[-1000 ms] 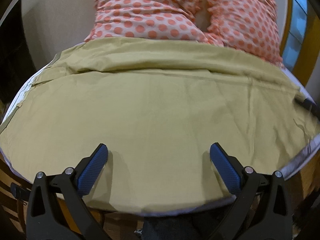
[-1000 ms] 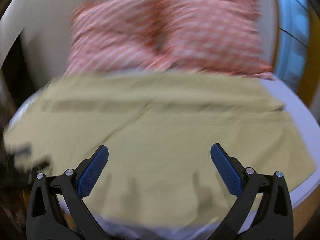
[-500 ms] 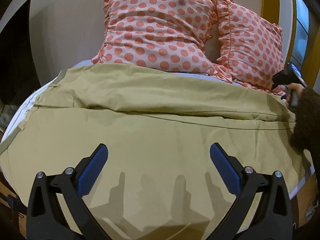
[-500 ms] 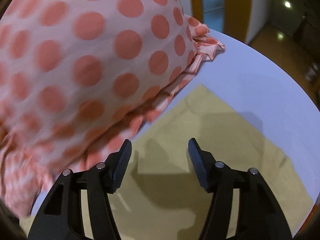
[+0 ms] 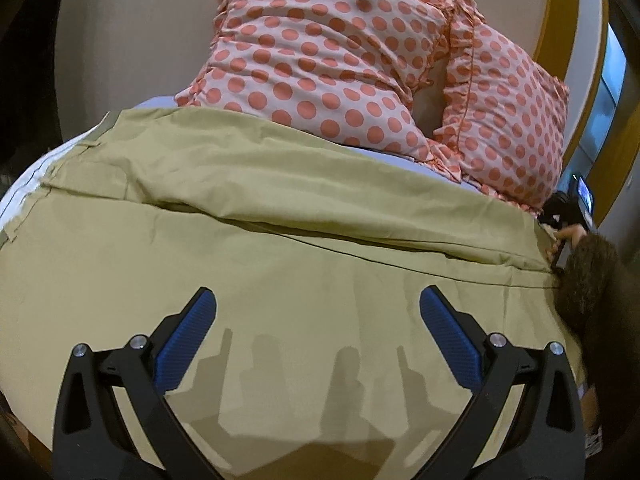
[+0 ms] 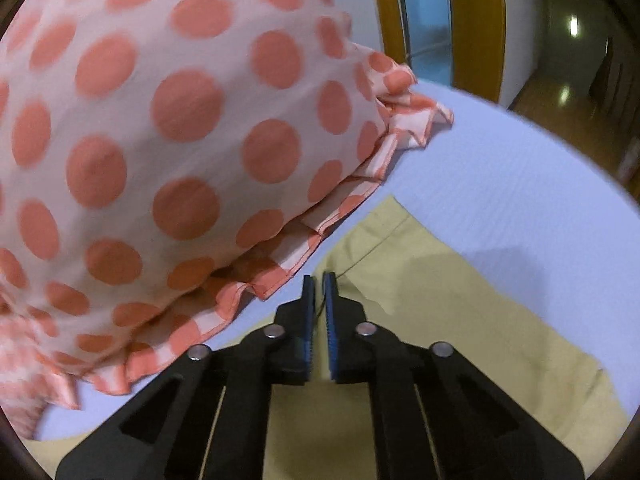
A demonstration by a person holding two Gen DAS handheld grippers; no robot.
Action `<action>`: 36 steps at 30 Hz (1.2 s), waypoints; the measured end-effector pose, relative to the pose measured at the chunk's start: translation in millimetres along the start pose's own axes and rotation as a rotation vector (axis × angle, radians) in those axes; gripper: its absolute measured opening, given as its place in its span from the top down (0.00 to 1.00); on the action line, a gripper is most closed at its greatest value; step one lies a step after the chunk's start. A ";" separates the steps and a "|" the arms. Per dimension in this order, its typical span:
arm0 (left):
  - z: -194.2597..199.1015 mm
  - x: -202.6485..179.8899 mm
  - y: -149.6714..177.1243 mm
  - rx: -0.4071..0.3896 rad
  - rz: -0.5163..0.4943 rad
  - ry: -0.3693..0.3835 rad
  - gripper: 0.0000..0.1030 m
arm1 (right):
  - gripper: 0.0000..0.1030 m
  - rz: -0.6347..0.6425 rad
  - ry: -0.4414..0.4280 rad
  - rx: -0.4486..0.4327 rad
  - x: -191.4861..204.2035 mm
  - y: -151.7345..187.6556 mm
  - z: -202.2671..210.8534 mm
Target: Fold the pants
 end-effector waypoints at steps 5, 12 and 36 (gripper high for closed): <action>15.6 7.9 1.9 -0.040 0.010 -0.022 0.02 | 0.97 -0.123 -0.243 -0.080 -44.9 14.3 56.2; 33.3 15.8 -8.8 -0.096 0.004 -0.012 0.02 | 0.97 -0.155 -0.452 -0.117 -118.8 120.4 206.5; -5.1 67.5 -86.9 -0.023 0.162 0.104 0.02 | 0.41 -0.388 -0.442 0.157 -132.5 175.3 177.7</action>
Point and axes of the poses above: each gripper's, at about its wrist camera, not at the fingertips, and z roughly against the way its jaws point, x to its left, y to its underside, the point moved 2 cm from there along -z, roughly the way its jaws point, and after that the axes turned 4 degrees about z, right-handed, at the moved point
